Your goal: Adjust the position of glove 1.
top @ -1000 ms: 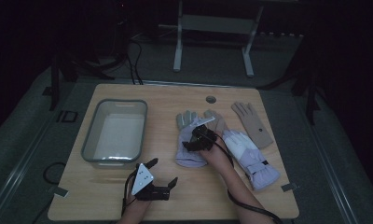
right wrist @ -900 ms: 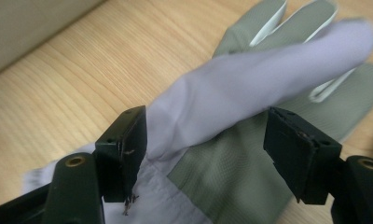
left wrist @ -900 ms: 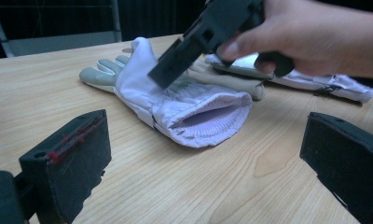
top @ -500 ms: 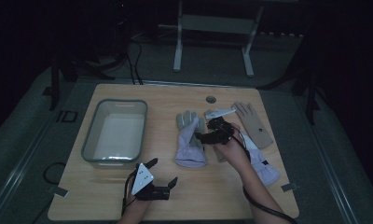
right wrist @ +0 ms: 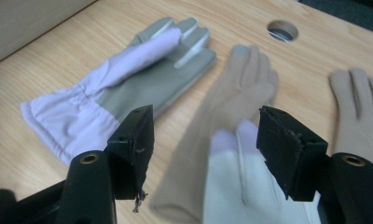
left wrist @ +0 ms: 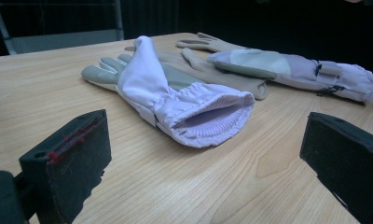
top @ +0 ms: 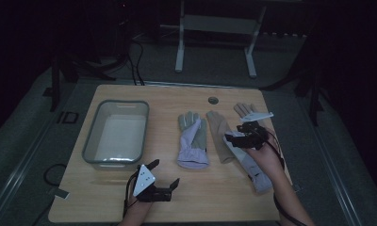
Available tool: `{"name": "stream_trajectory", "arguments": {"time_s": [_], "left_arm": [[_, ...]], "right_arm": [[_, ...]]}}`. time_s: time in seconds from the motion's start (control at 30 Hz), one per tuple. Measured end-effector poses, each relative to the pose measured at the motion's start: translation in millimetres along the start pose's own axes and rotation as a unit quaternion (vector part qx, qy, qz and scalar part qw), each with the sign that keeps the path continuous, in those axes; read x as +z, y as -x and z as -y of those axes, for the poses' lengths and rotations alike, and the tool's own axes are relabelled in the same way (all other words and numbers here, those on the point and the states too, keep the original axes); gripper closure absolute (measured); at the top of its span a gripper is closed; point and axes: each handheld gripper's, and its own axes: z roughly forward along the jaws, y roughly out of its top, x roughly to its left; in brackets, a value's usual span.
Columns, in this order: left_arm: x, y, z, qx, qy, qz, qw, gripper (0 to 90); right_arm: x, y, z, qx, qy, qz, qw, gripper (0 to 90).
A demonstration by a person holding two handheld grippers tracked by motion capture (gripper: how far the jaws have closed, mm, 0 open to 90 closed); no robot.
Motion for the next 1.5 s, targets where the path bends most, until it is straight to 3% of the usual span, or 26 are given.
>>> {"name": "stream_trajectory", "arguments": {"time_s": [0.27, 0.57, 0.8, 0.93, 1.2, 1.3, 1.5], "left_arm": [[0.2, -0.2, 0.0, -0.002, 0.0, -0.001, 1.0, 2.0], [0.3, 0.2, -0.1, 0.0, -0.001, -0.002, 1.0, 2.0], [0.4, 0.2, -0.2, 0.0, -0.002, -0.002, 1.0, 2.0], [0.5, 0.3, -0.2, 0.002, -0.002, -0.002, 1.0, 1.9], [0.6, 0.2, -0.2, 0.0, -0.003, -0.002, 1.0, 2.0], [0.6, 0.2, -0.3, 0.0, -0.003, -0.001, 1.0, 2.0], [0.8, 0.4, -0.3, 0.002, -0.003, -0.001, 1.0, 2.0]], "right_arm": [[-22.9, 18.3, 35.6, 0.035, 0.009, 0.0, 0.9994, 38.1], [-46.2, 25.3, 65.2, 0.032, 0.007, 0.007, 0.9994, 38.3], [-51.8, 31.9, 86.0, 0.028, -0.01, 0.01, 0.9995, 42.6], [-45.2, 36.5, 97.1, 0.031, -0.032, 0.007, 0.999, 43.4], [-15.5, 50.9, 113.4, 0.034, -0.073, 0.013, 0.9967, 43.3], [-7.8, 57.1, 114.8, 0.039, -0.08, 0.001, 0.996, 42.4], [8.1, 60.3, 119.8, 0.024, -0.09, -0.017, 0.9956, 43.7]]}}
